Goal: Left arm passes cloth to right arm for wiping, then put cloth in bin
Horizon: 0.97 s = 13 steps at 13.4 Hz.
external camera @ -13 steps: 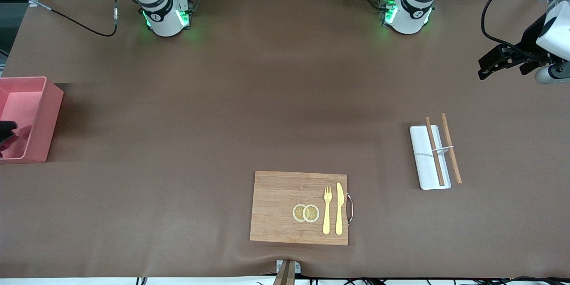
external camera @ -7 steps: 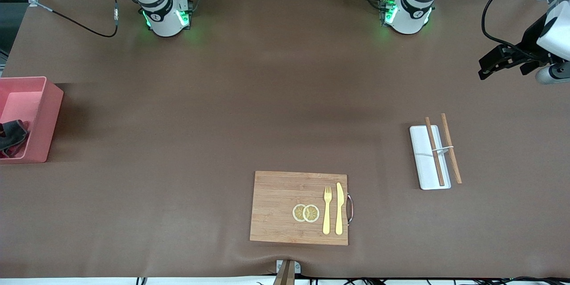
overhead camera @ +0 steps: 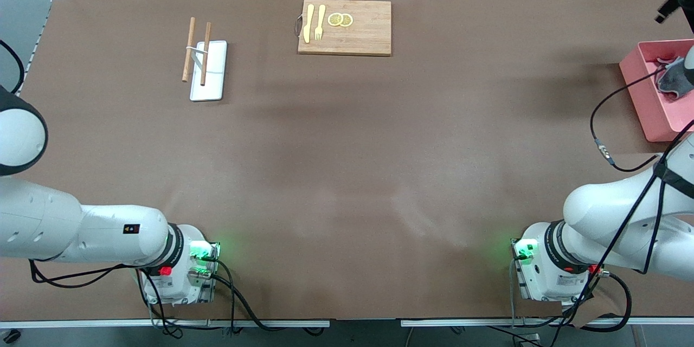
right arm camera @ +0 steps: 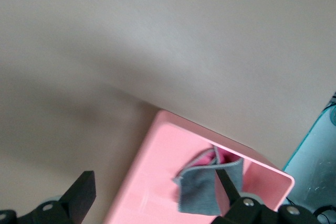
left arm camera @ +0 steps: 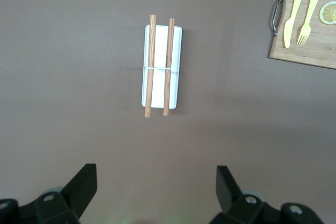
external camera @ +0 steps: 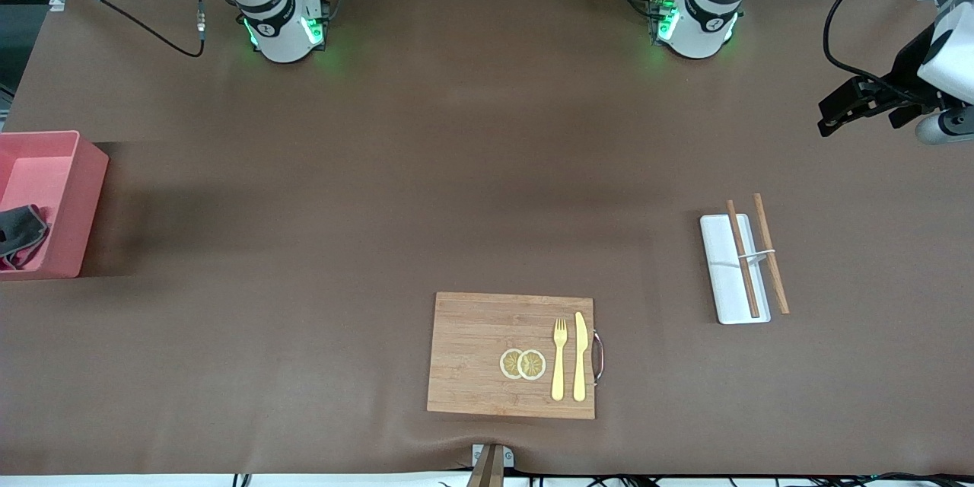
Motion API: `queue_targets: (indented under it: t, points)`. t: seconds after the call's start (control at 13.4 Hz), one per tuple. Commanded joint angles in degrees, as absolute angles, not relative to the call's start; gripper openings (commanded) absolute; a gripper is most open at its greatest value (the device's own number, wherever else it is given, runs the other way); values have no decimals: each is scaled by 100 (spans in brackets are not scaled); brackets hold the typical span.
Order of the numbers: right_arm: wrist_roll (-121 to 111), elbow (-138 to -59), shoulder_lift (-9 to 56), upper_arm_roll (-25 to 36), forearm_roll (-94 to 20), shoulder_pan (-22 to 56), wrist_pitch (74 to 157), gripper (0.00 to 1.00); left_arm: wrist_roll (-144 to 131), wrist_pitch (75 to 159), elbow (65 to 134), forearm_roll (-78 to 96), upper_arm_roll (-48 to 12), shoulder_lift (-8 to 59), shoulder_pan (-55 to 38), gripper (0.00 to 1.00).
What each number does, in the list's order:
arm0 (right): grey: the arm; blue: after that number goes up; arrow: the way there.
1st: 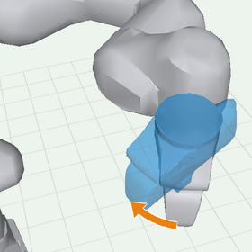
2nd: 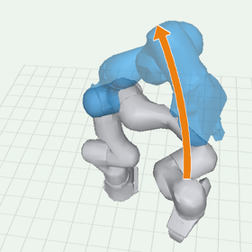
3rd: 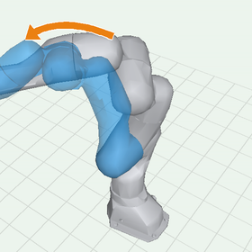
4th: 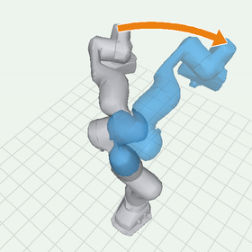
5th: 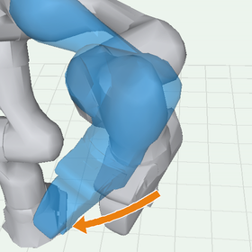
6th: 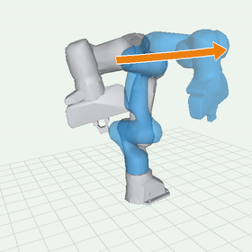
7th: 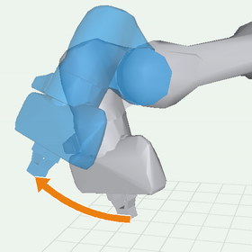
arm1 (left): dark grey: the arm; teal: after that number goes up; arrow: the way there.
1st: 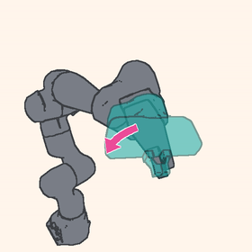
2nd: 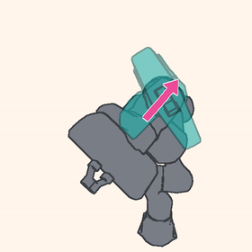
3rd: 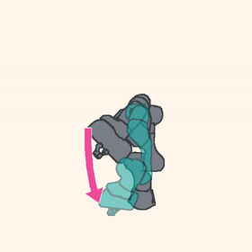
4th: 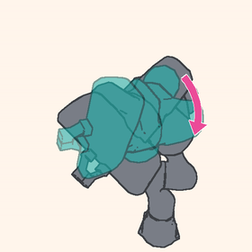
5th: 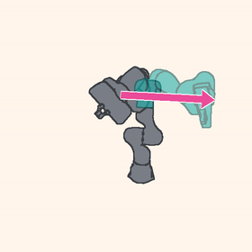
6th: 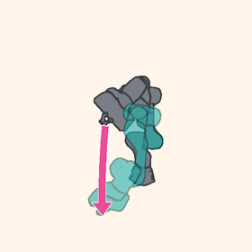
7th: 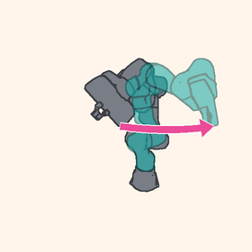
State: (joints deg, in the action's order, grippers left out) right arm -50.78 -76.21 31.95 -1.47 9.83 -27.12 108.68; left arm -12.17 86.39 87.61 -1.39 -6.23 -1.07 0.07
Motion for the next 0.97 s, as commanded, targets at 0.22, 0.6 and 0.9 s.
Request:
queue_targets:
  t: [0.22, 0.6, 0.9]
  points:
    - [-3003, -7805, 2900, -123, 897, -1522, 10003, 100, -1090, 8604, 8824, -264, -642, -185, 44, 100]
    - [-392, -7831, 2646, -184, 37, -432, 9449, 100, -1090, 8622, 8859, -255, -642, -167, 44, 100]
    - [1412, -7988, 2138, -176, -193, 272, 9299, 100, -1099, 8666, 8859, -237, -642, -141, 53, 100]
